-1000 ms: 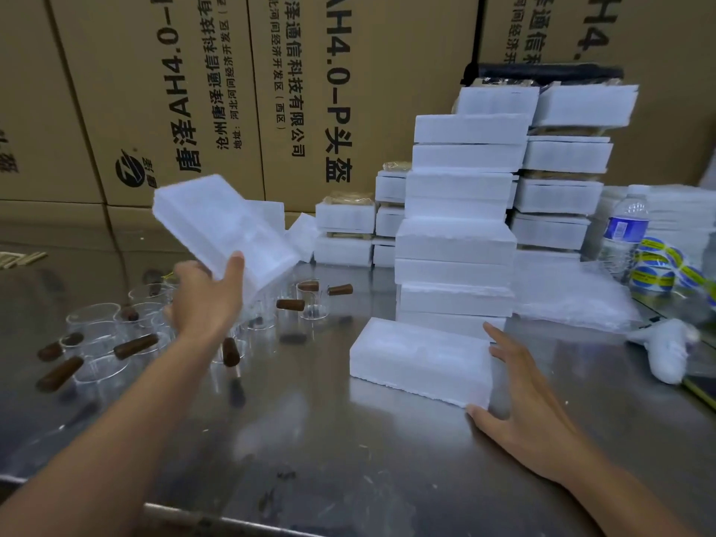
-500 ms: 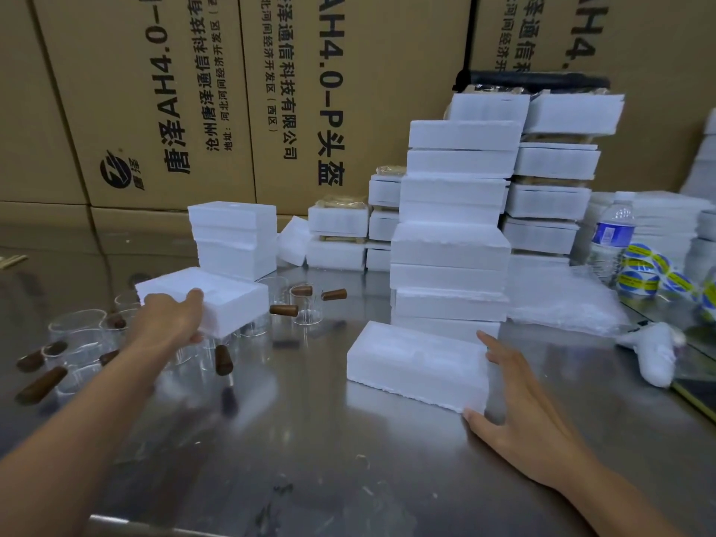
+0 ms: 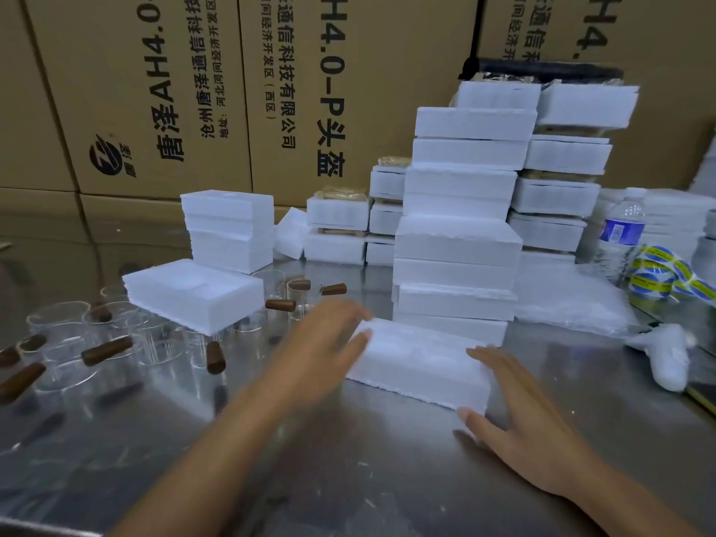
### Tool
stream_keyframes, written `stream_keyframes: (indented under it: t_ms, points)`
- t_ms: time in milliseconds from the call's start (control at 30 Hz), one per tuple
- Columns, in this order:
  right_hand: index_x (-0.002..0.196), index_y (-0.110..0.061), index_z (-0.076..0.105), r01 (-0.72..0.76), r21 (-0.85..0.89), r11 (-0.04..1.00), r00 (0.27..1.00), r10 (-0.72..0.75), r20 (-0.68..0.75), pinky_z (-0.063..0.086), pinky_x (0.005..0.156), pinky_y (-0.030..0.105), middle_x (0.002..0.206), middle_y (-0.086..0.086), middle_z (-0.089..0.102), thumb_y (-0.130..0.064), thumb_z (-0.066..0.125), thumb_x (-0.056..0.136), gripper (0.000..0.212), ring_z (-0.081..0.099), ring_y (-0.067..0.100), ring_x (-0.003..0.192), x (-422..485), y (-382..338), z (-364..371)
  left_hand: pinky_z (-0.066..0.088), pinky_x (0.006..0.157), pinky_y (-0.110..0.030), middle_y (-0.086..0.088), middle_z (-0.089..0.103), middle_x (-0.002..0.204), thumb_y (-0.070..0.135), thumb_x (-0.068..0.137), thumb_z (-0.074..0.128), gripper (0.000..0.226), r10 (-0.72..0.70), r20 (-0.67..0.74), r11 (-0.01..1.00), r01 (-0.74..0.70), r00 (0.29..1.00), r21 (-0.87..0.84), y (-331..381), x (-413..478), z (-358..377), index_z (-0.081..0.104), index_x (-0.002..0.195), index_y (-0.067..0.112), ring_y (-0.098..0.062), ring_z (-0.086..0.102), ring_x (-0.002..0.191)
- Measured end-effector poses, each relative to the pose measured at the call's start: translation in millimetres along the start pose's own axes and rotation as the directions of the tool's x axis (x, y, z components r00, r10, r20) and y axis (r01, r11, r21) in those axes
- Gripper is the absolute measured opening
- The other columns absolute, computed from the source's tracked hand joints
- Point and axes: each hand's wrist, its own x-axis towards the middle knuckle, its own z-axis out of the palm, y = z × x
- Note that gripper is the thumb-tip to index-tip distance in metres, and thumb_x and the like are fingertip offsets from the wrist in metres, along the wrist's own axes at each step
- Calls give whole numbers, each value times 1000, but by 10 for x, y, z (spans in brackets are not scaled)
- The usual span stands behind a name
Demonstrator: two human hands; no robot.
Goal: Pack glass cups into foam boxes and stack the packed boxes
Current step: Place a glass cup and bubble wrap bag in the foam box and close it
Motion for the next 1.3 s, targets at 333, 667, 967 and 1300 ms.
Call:
stream_keyframes:
  t_ms: [333,667,967,1300]
  points:
    - [121,-41,36,179,69,982,919,-142,-367,23,96,7,123,-17,42,-33,51,87,38,34,-11,114,336,-414,31,23,90,-13,24,49,93,63,83,38,41,82,4,995,-82,997,60,-139,-19,428,61,101,34,0,46,101]
    - [137,-14,36,6,411,912,999,-26,43,33,102,27,142,3,41,-9,38,96,41,40,17,127,1983,-1278,569,34,74,-4,15,53,93,16,94,49,23,-335,-458,924,192,823,-330,-188,94,397,45,86,37,7,49,92]
    - [134,-13,48,-113,47,992,932,90,352,41,103,32,137,8,50,-5,57,83,53,47,26,124,2488,-1063,949,29,73,3,16,51,92,11,91,50,26,-407,-487,893,223,773,-392,-199,127,441,43,87,36,17,44,92]
    - [99,-3,61,-4,-236,972,962,69,265,46,72,32,105,14,63,-16,53,93,16,56,24,84,2398,-1074,877,34,70,-1,13,56,90,16,94,47,18,-401,-466,890,215,789,-401,-183,111,423,46,88,33,6,50,87]
